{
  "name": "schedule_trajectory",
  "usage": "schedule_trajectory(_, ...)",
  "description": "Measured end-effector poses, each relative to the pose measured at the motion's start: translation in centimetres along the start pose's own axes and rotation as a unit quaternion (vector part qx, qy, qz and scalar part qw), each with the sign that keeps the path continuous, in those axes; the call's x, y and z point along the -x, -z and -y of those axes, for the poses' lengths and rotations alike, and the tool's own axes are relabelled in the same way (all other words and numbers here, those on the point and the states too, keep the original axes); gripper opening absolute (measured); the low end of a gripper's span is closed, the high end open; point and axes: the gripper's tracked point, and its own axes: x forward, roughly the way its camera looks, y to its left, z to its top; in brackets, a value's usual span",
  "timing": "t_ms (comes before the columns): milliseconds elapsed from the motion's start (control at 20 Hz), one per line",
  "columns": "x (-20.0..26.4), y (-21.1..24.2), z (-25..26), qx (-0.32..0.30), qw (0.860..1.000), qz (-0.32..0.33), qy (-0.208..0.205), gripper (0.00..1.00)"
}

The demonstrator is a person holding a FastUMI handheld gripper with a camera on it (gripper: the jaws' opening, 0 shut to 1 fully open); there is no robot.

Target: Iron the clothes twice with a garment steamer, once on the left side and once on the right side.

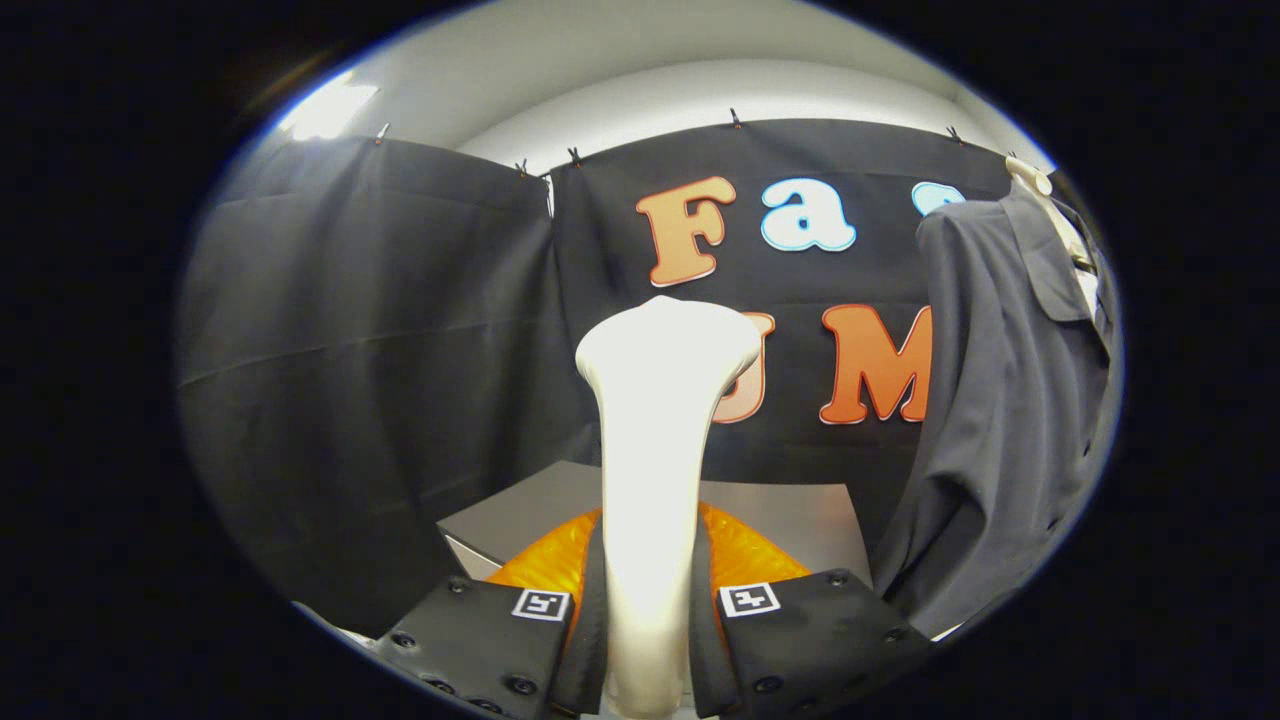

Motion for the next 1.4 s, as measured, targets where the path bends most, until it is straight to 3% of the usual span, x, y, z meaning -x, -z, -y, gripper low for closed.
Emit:
schedule_trajectory(500, 9.4, -5.7, 0.9, 0.008, 0.996, 0.084, 0.005, 0.41)
schedule_trajectory(950, 17.6, -7.4, 7.2, 0.023, 0.990, 0.124, 0.069, 0.41)
schedule_trajectory(1400, 21.5, -5.8, 15.7, 0.029, 0.981, 0.132, 0.138, 0.41)
